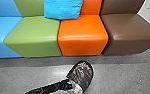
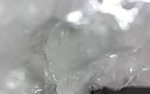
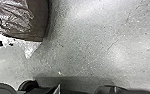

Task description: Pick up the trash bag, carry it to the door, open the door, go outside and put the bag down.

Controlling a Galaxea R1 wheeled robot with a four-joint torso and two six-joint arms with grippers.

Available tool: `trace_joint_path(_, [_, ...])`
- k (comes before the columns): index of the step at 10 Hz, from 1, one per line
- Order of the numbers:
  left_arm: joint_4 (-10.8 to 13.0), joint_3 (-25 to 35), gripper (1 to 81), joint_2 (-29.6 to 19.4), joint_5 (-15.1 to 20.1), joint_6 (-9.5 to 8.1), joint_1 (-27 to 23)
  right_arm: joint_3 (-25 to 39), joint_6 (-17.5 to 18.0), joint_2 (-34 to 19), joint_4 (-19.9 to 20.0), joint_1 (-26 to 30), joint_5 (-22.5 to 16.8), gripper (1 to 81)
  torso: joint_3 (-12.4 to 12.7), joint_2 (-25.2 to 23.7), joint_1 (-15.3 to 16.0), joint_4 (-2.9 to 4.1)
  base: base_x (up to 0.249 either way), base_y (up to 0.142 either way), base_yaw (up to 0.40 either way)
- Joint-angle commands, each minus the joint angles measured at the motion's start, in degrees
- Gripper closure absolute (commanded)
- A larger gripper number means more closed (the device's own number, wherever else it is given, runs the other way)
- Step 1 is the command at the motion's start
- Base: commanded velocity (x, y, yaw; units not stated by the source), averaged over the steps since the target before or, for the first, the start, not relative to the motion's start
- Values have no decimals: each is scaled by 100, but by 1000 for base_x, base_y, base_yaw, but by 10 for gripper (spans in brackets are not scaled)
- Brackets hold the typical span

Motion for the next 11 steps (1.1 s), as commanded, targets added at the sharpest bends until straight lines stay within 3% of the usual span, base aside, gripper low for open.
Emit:
trace_joint_path(1, [-152,99,811,-56,372,-6,-585,51,-36,-291,98,243,-387,10,360,557,-358,0,0,0,0])
trace_joint_path(9, [-170,292,811,-214,381,-33,-585,-72,-36,-124,107,225,-387,10,1899,2229,-1421,0,0,0,0])
trace_joint_path(10, [-170,292,811,-214,389,-41,-585,-72,-36,-124,107,225,-387,10,1561,2437,-1556,0,0,0,0])
trace_joint_path(11, [-170,292,811,-214,390,-33,-585,-90,-36,-107,107,225,-387,10,1742,2629,-1685,0,0,0,0])
